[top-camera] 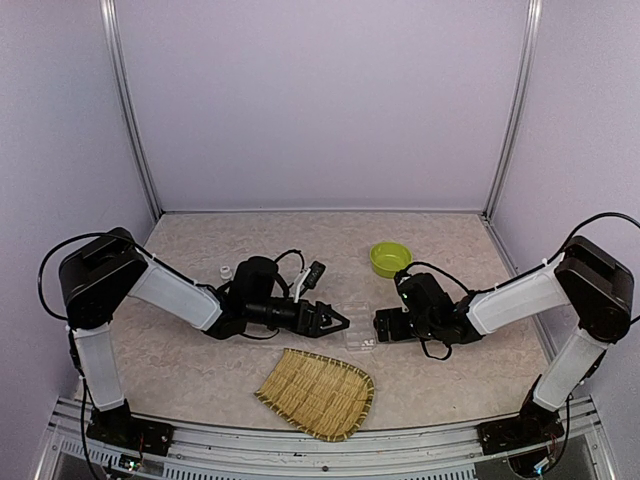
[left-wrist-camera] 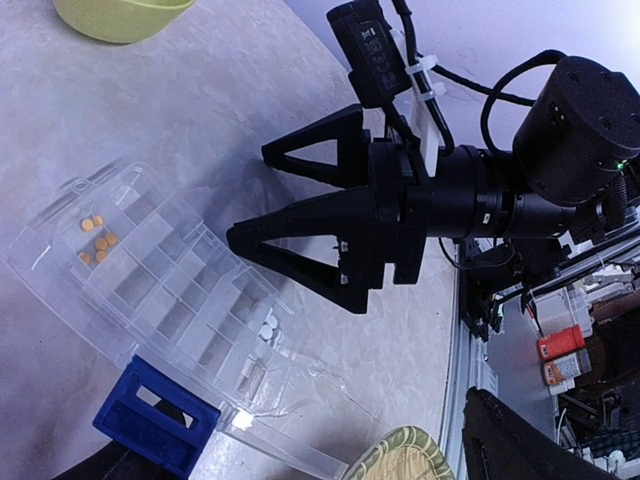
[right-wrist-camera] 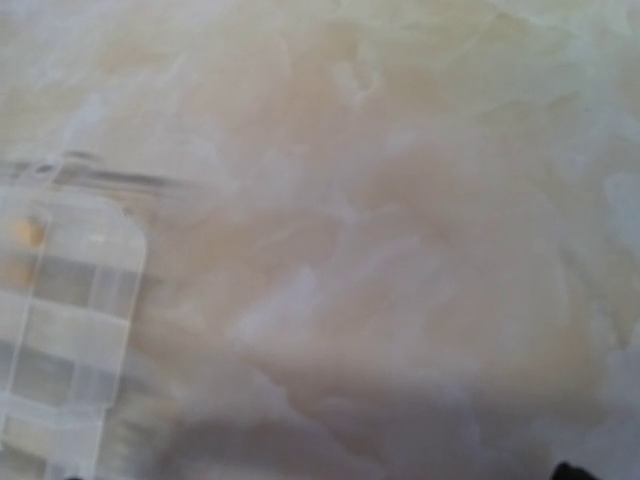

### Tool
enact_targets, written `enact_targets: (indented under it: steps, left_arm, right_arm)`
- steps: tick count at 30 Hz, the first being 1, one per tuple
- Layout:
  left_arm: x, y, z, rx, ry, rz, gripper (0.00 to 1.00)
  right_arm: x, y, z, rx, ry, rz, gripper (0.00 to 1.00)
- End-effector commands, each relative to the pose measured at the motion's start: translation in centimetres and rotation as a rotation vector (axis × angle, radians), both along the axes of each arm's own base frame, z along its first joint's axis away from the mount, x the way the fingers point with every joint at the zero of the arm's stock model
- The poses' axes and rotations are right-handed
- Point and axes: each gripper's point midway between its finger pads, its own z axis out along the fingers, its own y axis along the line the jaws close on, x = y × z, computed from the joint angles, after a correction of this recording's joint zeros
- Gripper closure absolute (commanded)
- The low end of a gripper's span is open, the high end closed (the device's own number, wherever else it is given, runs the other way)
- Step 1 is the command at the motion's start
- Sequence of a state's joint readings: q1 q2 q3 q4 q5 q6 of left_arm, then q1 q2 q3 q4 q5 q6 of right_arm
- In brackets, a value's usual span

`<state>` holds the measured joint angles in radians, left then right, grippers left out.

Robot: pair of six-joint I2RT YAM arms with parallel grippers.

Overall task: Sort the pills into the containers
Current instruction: Close the lid of the pill container.

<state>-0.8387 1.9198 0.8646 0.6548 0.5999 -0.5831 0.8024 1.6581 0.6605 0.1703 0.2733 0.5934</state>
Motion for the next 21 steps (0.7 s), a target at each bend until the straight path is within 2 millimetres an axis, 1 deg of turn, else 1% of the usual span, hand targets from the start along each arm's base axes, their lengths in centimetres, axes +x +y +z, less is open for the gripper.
enact_targets:
  steps: [1, 7, 13, 21]
  left_arm:
    - [-0.3, -0.9, 1.3, -0.048, -0.022, -0.03, 0.08]
    - [-0.1, -1.2, 1.1, -0.04, -0.023, -0.024, 0.08]
    - [0.5, -1.8, -0.2, 0.01, -0.013, 0.005, 0.08]
    - [0.6, -2.6, -1.0, 0.034, -0.006, 0.006, 0.08]
  right_arm:
    - [-1.5, 0.1, -1.2, 0.018, 0.065, 0.023, 0.0]
    - [-1.4, 0.4, -1.0, 0.032, 0.061, 0.03, 0.0]
    - [-1.7, 0.4, -1.0, 0.043, 0.063, 0.036, 0.0]
    - [-2.0, 0.3, -1.3, 0.051, 0.068, 0.036, 0.0]
